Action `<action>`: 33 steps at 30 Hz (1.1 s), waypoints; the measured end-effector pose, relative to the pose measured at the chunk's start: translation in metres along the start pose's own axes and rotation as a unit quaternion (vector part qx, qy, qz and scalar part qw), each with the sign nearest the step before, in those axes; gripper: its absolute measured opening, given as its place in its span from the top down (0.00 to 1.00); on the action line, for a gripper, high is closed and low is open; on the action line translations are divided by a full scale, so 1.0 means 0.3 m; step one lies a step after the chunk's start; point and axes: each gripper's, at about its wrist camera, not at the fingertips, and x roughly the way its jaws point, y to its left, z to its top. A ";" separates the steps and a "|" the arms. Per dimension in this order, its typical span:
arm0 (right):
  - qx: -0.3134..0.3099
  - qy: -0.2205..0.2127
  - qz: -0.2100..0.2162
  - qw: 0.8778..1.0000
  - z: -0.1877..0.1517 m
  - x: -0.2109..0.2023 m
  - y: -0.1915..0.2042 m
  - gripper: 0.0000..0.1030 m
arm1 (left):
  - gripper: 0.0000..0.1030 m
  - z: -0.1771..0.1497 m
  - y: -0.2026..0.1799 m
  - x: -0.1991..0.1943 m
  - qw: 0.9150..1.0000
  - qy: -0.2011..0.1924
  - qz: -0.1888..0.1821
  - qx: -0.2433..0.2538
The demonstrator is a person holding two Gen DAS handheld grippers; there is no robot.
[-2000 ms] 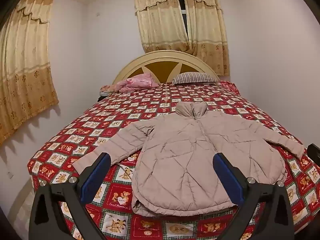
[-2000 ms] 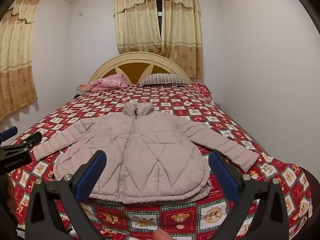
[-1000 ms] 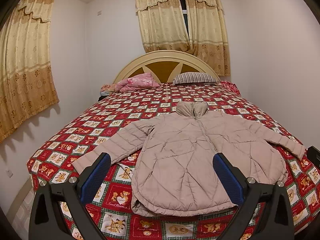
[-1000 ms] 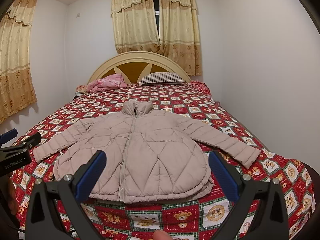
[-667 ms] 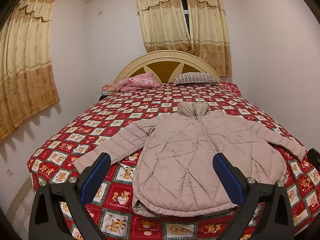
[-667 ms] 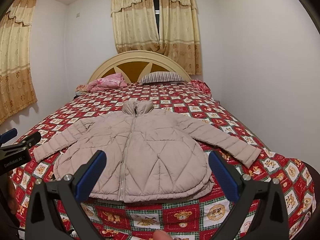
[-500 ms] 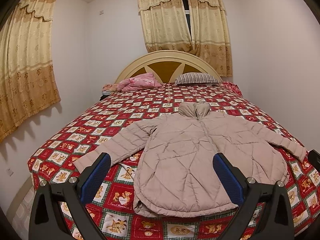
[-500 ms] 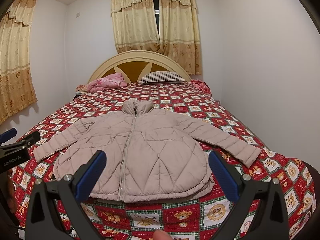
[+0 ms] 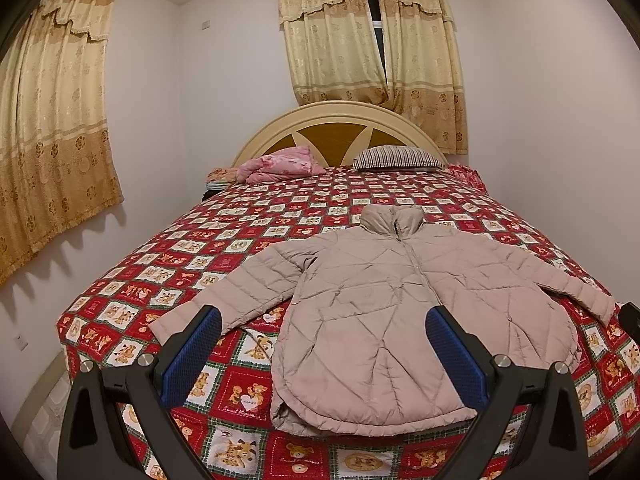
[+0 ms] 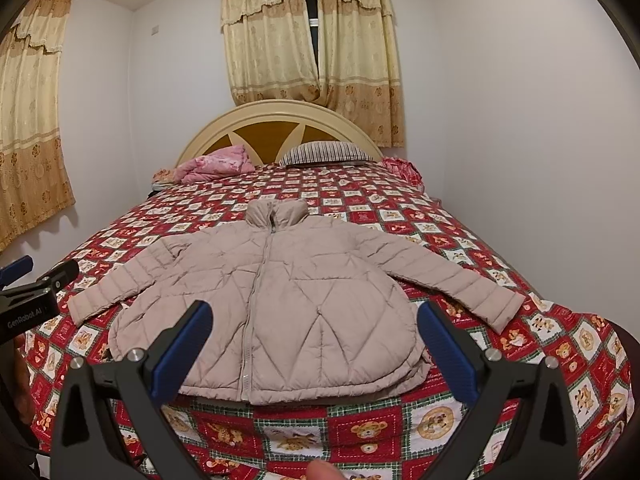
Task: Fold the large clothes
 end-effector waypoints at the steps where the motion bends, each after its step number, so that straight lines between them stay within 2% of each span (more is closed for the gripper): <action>1: 0.001 0.000 0.000 1.000 0.001 0.000 -0.003 0.00 | 0.01 0.000 0.001 0.000 1.000 0.000 0.000 0.000; 33: 0.012 0.015 0.006 1.000 -0.023 0.033 0.002 0.00 | 0.01 -0.016 0.000 0.033 1.000 0.008 0.005 0.007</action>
